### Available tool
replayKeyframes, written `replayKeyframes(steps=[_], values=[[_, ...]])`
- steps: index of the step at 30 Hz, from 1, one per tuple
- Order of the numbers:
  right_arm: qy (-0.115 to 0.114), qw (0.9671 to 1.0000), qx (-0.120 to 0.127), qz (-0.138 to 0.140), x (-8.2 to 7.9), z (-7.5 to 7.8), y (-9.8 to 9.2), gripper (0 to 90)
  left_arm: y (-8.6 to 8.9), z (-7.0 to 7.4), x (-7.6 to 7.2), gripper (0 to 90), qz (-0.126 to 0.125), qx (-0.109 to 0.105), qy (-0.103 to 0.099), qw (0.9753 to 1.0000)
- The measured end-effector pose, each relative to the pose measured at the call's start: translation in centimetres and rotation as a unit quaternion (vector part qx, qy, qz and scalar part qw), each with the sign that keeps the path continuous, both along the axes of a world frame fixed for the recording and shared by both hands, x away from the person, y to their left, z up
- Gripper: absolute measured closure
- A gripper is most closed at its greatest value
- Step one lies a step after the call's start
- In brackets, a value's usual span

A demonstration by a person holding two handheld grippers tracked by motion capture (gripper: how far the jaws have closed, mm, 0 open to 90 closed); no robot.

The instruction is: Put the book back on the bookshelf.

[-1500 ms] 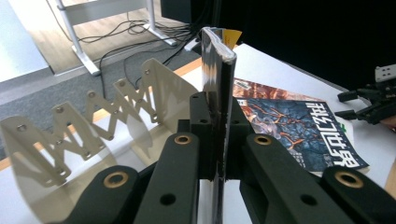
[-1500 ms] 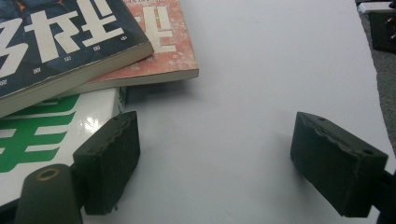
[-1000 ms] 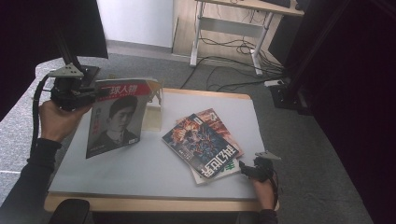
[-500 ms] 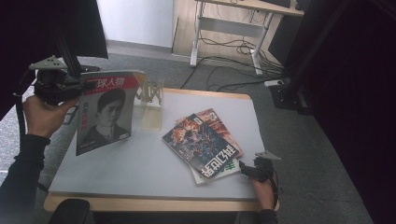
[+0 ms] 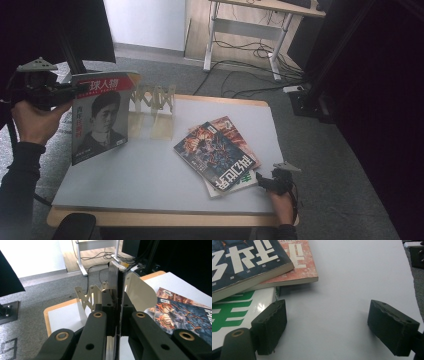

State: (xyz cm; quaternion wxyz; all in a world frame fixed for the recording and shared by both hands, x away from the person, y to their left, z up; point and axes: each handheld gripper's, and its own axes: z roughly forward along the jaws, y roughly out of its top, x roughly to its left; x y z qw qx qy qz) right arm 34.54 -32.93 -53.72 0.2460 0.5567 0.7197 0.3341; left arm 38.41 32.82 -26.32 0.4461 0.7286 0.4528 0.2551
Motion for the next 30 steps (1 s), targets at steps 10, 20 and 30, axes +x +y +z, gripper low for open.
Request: replayKeyframes(steps=[10, 20, 30], values=[[0.001, 1.0, 0.001, -0.001, 0.0, 0.0, 0.0, 15.4, -0.5, -0.5, 2.1, 86.7, 0.015, 0.001, 0.003, 0.9999], [0.001, 1.0, 0.002, -0.001, 0.0, 0.0, 0.0, 15.3, -1.0, -1.0, 4.0, 86.7, 0.035, -0.003, -0.006, 0.9994], [-0.001, 1.0, 0.002, -0.002, 0.0, 0.0, 0.0, 15.3, -1.3, -1.4, 5.3, 86.7, 0.05, -0.009, -0.016, 0.9986]])
